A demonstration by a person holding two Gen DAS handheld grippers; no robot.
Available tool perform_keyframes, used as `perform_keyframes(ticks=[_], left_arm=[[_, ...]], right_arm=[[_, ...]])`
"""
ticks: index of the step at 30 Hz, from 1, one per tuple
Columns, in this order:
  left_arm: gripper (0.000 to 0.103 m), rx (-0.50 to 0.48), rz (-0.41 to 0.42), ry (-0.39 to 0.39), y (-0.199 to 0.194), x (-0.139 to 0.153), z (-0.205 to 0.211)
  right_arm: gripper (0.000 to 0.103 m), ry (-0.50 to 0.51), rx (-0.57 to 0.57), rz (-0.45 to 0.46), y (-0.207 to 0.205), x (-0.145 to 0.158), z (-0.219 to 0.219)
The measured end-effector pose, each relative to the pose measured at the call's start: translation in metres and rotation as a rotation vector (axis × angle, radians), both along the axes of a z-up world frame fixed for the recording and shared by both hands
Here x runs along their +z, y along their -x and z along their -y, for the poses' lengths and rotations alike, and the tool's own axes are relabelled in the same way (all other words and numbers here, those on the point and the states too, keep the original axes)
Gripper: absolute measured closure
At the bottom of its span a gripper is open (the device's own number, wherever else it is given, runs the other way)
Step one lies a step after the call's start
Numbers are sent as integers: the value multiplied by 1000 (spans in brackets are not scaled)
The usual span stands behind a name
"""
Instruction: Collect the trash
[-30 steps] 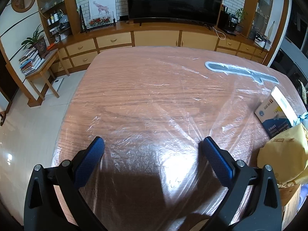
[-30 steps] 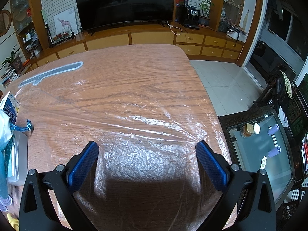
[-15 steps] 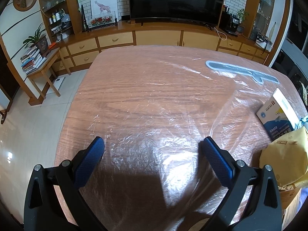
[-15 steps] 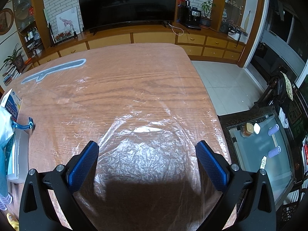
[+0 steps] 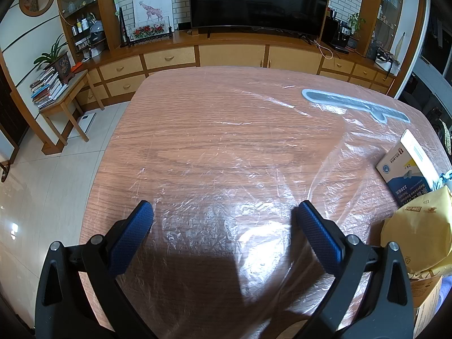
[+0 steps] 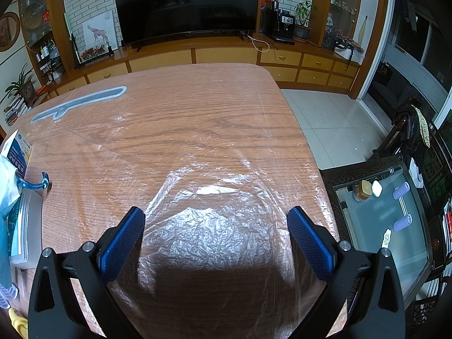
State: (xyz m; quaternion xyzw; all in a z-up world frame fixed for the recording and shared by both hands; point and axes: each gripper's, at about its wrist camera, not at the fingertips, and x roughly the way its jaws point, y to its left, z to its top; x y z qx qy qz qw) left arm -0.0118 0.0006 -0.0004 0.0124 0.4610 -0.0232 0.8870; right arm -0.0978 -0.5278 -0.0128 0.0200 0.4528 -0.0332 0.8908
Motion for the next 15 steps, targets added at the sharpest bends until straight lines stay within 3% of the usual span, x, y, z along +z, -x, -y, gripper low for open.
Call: perform_keyframes(ticks=[15], left_arm=[[1, 0, 0, 0, 0, 0, 0]], right_arm=[[4, -2, -1, 0, 0, -1, 2]])
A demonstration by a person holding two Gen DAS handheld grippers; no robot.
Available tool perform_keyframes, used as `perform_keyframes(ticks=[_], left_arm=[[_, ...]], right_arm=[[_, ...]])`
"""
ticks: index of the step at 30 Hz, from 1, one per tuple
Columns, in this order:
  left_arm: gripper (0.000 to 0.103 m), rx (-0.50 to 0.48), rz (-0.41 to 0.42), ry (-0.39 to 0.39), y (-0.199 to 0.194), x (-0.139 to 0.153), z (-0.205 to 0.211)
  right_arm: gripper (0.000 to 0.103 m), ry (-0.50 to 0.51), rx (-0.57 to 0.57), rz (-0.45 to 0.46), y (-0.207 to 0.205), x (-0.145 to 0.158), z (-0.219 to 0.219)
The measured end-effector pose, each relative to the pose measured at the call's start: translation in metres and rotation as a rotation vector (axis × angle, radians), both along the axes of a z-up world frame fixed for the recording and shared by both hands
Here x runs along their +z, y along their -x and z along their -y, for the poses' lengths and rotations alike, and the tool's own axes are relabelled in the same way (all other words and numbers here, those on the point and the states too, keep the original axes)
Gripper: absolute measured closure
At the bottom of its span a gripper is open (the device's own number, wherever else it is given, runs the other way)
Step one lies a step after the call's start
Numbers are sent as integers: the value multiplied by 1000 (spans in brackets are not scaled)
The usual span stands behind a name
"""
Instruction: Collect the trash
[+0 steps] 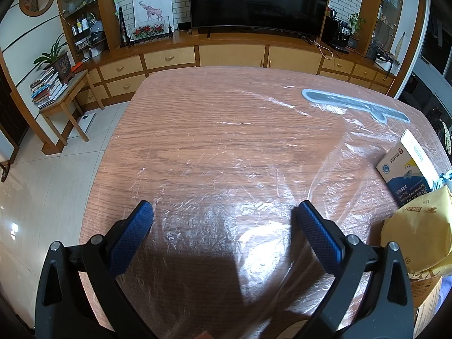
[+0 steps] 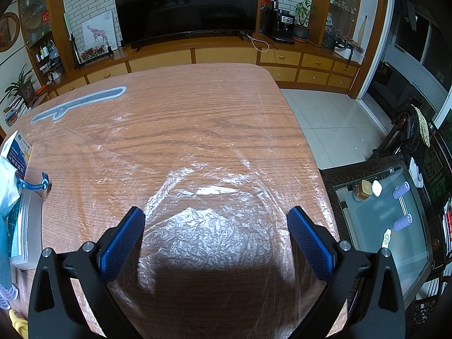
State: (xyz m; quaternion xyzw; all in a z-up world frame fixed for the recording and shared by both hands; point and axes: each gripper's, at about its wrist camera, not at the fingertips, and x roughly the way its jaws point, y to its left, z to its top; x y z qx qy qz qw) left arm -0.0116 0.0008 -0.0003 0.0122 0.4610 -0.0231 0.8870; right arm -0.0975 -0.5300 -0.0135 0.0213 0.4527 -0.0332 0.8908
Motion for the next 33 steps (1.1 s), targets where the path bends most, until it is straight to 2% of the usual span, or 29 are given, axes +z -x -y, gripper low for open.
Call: perform_keyframes(ticks=[14, 15, 17, 19, 22, 25, 28, 33], left_arm=[[1, 6, -10, -8, -1, 1, -2], [1, 37, -3, -25, 0, 4, -4], [1, 76, 36, -9, 5, 18, -13], [1, 75, 72, 9, 14, 39, -19], [1, 13, 121, 6, 42, 63, -17], [1, -48, 123, 9, 72, 68, -11], [1, -111, 87, 28, 98, 60, -2], [1, -177, 51, -31, 114, 42, 22]], right_arm=[[4, -7, -7, -10, -1, 0, 1], [4, -26, -13, -11, 0, 2, 3], [4, -65, -36, 38, 8, 16, 4], [4, -54, -58, 87, 19, 35, 1], [4, -41, -14, 148, 46, 66, -19], [4, -58, 79, 159, 83, 83, -54], [4, -77, 152, 143, 109, 86, -87], [4, -103, 232, 86, 137, 66, -139]])
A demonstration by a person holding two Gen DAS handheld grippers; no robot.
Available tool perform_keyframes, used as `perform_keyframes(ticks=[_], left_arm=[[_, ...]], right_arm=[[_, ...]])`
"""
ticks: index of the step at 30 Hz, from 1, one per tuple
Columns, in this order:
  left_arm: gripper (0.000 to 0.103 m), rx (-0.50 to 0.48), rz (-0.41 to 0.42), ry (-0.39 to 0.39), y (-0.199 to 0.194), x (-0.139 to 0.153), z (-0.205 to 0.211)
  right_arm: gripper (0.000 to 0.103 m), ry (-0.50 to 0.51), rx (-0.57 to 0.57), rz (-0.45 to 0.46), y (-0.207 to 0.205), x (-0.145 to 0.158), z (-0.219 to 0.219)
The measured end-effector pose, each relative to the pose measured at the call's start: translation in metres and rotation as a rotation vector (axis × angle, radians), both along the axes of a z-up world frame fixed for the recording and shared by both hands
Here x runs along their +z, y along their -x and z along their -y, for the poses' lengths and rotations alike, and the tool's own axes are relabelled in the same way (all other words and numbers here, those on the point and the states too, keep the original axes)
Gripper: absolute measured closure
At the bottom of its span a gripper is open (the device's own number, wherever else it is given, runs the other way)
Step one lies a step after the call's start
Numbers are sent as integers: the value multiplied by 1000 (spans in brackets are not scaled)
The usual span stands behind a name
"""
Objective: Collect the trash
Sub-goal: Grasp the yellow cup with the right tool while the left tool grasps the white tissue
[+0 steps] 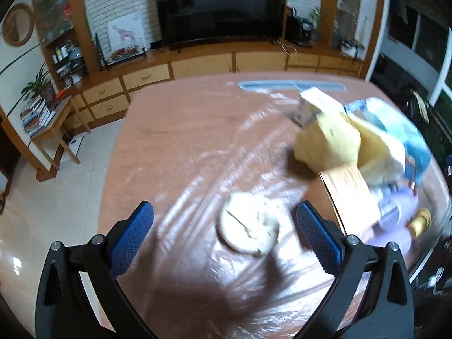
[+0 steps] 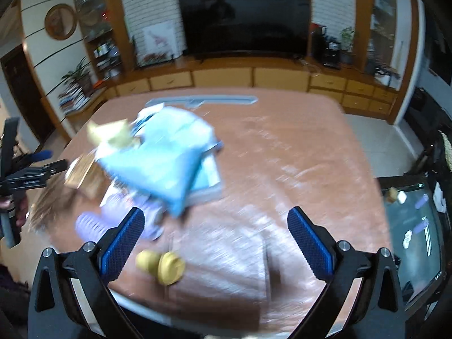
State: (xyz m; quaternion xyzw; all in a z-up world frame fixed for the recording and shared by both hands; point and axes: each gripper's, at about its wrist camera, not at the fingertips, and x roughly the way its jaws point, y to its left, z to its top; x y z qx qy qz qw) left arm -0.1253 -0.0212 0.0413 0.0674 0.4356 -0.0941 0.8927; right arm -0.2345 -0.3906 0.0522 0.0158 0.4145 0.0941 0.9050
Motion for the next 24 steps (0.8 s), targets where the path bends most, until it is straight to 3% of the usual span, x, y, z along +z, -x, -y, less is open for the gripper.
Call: perform_keyframes(ticks=[2, 7, 12, 14, 19, 24], left_arm=[[2, -19, -11, 7, 3, -4, 5], [23, -49, -30, -35, 2, -15, 14], [28, -67, -55, -27, -2, -23, 11], [30, -79, -54, -41, -1, -26, 11], [47, -110, -81, -13, -3, -31, 12], [50, -137, -85, 12, -4, -30, 8]], right_arm=[[7, -32, 25, -33, 4, -11, -15], [19, 29, 32, -59, 17, -29, -43], [25, 37, 22, -89, 21, -42, -54], [31, 58, 16, -99, 20, -47, -59], [54, 84, -10, -107, 18, -52, -68], [54, 95, -32, -99, 12, -49, -69]])
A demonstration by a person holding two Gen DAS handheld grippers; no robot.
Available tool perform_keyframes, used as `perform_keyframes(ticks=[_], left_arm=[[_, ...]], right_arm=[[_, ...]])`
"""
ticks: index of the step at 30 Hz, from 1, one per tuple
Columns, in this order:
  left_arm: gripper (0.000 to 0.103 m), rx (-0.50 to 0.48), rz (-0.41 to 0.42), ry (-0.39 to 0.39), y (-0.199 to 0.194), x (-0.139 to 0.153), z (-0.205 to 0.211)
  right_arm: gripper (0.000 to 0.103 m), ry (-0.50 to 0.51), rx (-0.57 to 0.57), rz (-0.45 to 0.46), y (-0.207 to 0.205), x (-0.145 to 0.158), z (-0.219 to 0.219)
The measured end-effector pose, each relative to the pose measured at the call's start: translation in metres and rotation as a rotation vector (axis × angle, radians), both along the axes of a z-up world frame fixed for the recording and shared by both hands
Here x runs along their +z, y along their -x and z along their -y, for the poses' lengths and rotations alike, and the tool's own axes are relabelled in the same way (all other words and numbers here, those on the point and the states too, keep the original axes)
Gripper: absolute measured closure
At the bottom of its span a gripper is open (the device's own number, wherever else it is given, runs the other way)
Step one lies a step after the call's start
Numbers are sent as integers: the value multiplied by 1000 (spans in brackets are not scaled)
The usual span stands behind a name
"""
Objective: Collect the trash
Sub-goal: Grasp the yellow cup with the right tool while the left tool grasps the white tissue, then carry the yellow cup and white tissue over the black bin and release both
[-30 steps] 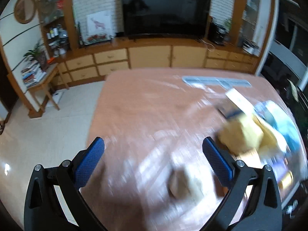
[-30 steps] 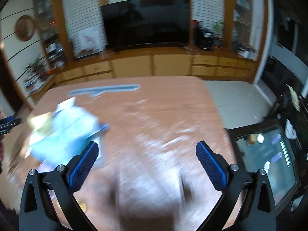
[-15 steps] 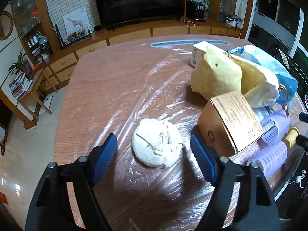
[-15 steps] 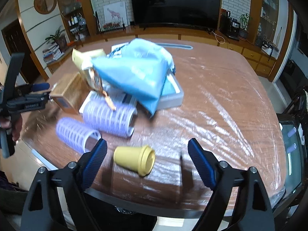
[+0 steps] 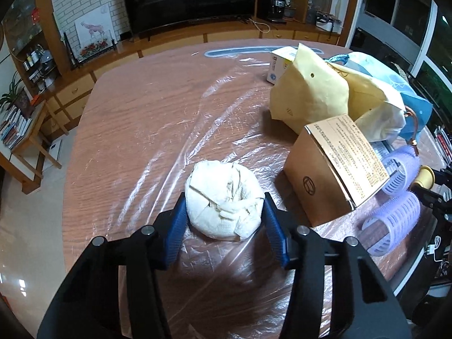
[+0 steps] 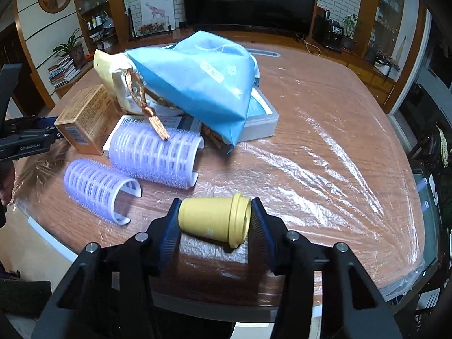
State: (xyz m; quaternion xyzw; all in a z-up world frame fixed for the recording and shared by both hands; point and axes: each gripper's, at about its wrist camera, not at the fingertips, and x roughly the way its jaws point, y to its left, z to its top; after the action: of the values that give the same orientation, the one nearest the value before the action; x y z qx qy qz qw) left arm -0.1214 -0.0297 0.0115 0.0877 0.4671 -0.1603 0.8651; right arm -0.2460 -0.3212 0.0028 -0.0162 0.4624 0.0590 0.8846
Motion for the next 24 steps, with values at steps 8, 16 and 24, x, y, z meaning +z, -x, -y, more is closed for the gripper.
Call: perform_keyframes(ticks=[8, 16, 24], left_arm=[[51, 9, 5, 39, 9, 9, -10], [51, 73, 67, 79, 43, 40, -16], [51, 52, 96, 103, 103, 65, 12]], right_arm=[[54, -73, -19, 38, -1, 20, 6], [54, -162, 34, 56, 9, 33, 18], [54, -243, 118, 62, 41, 48, 27]])
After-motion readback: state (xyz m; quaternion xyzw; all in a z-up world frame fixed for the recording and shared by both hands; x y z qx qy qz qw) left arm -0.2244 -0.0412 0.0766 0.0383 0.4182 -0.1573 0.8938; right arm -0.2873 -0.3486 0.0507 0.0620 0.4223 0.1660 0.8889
